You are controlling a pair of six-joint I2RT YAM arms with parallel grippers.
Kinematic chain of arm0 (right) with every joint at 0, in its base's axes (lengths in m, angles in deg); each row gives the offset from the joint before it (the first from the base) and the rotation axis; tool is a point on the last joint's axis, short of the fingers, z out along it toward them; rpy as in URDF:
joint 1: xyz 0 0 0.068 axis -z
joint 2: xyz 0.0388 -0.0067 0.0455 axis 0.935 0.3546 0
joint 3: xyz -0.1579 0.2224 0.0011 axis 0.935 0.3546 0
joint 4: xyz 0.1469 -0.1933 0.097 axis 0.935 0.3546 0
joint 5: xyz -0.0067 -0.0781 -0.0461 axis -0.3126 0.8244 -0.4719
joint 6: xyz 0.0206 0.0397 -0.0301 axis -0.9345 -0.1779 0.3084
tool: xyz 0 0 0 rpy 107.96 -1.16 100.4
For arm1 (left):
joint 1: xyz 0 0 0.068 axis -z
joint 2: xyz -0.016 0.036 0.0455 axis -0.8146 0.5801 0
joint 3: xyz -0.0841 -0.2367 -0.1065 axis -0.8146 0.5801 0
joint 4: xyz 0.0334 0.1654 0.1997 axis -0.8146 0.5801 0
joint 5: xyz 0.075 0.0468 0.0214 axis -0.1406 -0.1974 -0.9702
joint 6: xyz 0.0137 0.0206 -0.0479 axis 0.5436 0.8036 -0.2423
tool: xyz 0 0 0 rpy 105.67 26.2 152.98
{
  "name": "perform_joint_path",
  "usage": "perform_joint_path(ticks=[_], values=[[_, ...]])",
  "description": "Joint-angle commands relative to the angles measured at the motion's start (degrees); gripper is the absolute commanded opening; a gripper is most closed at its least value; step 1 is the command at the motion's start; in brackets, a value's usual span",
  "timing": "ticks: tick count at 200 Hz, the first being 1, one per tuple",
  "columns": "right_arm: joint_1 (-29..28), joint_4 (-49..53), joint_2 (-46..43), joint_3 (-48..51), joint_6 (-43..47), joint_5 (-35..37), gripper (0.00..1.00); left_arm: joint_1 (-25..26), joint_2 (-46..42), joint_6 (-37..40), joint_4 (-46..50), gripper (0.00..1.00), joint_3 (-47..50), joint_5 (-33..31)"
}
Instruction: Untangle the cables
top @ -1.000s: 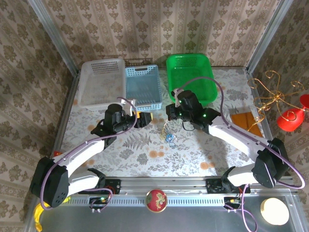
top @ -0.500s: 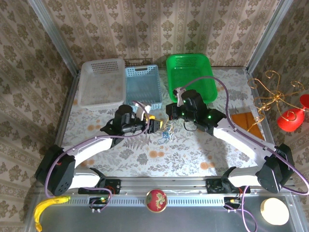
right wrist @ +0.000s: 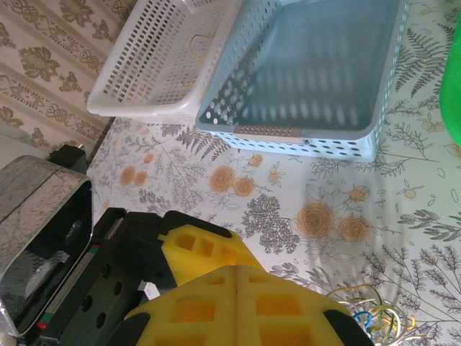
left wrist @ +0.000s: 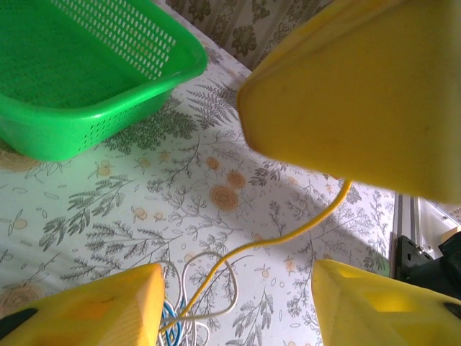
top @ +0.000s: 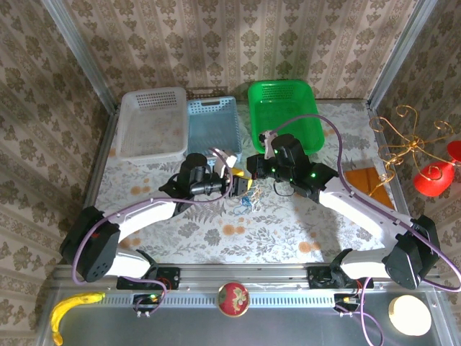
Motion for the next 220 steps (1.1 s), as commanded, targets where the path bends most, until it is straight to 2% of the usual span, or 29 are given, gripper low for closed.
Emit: perform_joint_path(ticks=[1,32,82,102,125,134,151,170,200,220], values=[[-0.58,-1.11,-1.82,0.59,-1.17,-0.97,0.00,0.55,1.08,0.87,-2.79,0.55,-2.20,0.78],[-0.75,-1.41,-1.95,0.67,-1.40,-1.10,0.00,0.85,2.40,0.79,-3.77,0.51,-3.27,0.62],[-1.00,-1.87,-2.12,0.89,-1.94,-1.19,0.00,0.96,4.44,0.22,-5.57,0.37,-4.39,0.59],[-0.98,-1.81,-2.12,1.01,-1.95,-1.19,0.00,1.06,4.67,-0.09,-6.15,0.26,-4.45,0.61],[-1.02,-1.67,-2.20,1.03,-2.03,-0.97,0.00,1.14,4.58,-0.12,-6.17,0.07,-4.27,0.49],[-0.90,-1.43,-2.42,0.92,-1.95,-0.49,0.11,1.13,4.38,-0.19,-6.11,0.00,-3.99,0.35],[-0.35,-1.17,-3.53,1.28,-1.97,0.40,0.30,1.11,3.95,-0.38,-6.07,0.00,-3.49,-0.13],[0.78,-0.87,-5.82,2.34,-2.07,1.89,0.46,1.13,3.31,-0.63,-6.07,0.00,-2.92,-0.61],[2.98,-0.98,-11.16,6.98,-3.19,4.55,0.58,1.12,1.83,-0.74,-5.17,0.00,-2.76,-1.22],[3.68,-2.09,-14.69,11.85,-3.77,6.46,0.60,1.13,0.57,-0.94,-3.87,0.00,-3.10,-2.00]])
